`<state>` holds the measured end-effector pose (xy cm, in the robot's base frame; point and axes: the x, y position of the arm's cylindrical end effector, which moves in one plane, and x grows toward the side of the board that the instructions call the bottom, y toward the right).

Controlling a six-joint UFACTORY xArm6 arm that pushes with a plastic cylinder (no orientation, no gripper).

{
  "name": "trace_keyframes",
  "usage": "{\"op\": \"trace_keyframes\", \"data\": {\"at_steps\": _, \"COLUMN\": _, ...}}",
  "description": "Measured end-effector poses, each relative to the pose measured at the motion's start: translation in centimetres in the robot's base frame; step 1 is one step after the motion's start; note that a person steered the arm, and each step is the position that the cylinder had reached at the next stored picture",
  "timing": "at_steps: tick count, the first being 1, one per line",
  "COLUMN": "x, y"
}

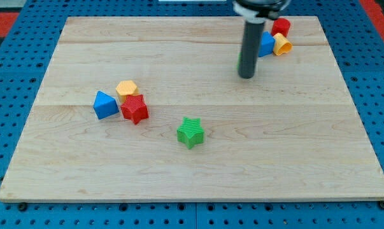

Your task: Keep blue triangle red star along with yellow hexagon in a diagonal line

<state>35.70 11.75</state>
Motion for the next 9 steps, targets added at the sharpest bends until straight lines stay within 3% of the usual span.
{"op": "trace_keyframes", "data": {"at_steps": 1, "x": -2.5, "y": 1.9}}
{"op": "trace_keyframes", "data": {"at_steps": 3, "x": 7.1, "y": -13.0}}
{"op": "trace_keyframes", "data": {"at_steps": 5, "x": 13.2, "y": -20.6}}
{"op": "trace_keyframes", "data": {"at_steps": 7, "x": 10.1, "y": -27.4}}
{"op": "trace_keyframes", "data": {"at_steps": 9, "x": 7.5, "y": -25.0}}
